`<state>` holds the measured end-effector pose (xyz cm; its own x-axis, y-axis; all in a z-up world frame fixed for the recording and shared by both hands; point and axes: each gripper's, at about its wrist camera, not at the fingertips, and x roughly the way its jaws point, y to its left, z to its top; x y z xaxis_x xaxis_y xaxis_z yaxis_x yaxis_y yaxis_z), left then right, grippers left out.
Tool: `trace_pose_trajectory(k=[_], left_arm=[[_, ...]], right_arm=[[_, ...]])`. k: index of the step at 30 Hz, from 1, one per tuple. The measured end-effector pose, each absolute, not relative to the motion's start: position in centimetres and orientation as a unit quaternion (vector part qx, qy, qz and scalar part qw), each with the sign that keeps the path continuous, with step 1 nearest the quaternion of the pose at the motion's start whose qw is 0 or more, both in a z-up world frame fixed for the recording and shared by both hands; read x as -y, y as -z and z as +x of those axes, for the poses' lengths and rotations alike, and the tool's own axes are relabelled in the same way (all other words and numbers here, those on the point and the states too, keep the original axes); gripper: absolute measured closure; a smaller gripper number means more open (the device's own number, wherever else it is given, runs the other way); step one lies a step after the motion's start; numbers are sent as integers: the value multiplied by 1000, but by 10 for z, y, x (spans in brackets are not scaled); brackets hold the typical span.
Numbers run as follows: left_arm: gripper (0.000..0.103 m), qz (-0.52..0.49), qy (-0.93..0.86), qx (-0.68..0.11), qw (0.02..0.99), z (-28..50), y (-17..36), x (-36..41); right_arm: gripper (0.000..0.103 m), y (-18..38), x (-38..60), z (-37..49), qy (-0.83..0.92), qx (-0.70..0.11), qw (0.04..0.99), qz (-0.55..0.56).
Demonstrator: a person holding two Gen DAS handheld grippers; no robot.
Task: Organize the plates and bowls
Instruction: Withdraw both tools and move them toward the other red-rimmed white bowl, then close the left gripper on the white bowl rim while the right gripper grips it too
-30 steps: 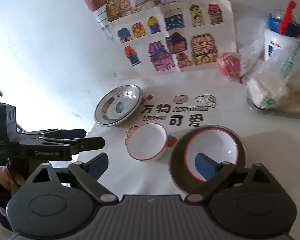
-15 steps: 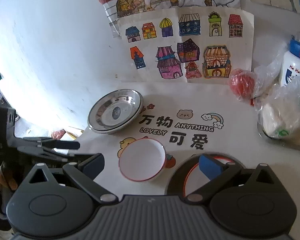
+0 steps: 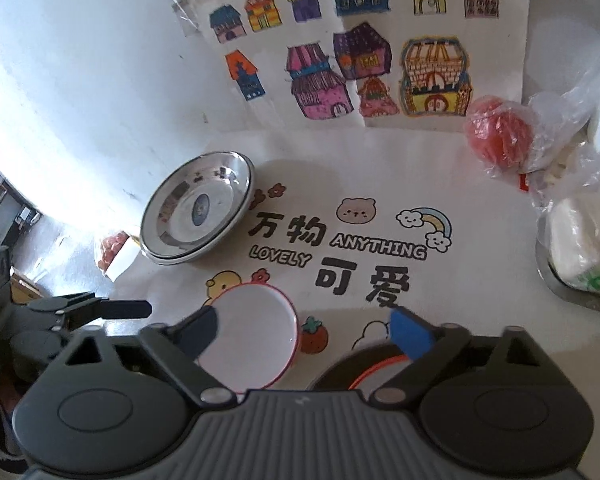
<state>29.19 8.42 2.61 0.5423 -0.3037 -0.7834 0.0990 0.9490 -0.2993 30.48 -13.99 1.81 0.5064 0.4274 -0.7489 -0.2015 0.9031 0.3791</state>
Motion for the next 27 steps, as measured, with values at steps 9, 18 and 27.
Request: trace_pose_trajectory(k=[9,18,27], left_arm=[[16,-112,136,-470,865,298,-25,-74],[24,-118,144,-476,859,302,-23,-73],[31,-121,146,-479,857,304,-19,-72]], right_arm=[[38,-2,132,318,-198,-486,844,106],[46,2,122,320,-206,-496,840,81],[46,5,110,322,-206,-503,838,47]])
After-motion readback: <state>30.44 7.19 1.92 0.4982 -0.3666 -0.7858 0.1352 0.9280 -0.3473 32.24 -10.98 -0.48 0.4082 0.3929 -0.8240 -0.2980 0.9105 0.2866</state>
